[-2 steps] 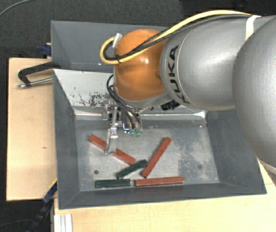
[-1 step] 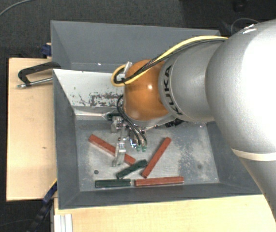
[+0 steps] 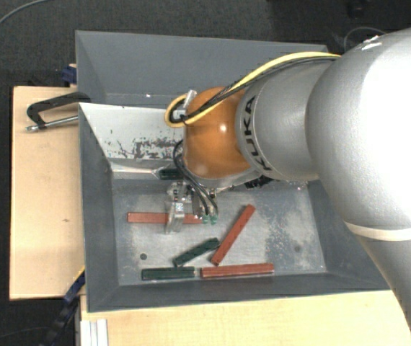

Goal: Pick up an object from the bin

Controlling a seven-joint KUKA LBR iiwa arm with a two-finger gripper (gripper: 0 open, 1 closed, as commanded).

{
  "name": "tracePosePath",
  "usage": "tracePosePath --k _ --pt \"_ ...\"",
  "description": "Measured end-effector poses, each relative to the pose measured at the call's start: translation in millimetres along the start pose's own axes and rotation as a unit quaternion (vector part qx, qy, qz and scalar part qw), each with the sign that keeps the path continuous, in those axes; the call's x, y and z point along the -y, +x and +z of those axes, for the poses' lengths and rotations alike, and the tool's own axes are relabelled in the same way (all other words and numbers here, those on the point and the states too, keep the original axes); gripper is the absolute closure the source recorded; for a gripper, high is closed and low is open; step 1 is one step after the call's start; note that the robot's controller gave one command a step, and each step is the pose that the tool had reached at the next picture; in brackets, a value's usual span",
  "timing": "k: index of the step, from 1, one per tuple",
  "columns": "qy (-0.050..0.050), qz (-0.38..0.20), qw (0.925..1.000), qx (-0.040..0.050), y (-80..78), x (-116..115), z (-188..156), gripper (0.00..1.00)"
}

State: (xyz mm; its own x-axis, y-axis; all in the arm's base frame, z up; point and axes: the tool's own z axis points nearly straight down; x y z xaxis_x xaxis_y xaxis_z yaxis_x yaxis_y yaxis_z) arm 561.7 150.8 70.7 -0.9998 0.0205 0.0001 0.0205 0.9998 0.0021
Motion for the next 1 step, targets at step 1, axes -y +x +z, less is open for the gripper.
tracePosePath --k 1 --pt "-0.001 0.001 1.0 0.0076 -30.0 19.2 -144.0 1.0"
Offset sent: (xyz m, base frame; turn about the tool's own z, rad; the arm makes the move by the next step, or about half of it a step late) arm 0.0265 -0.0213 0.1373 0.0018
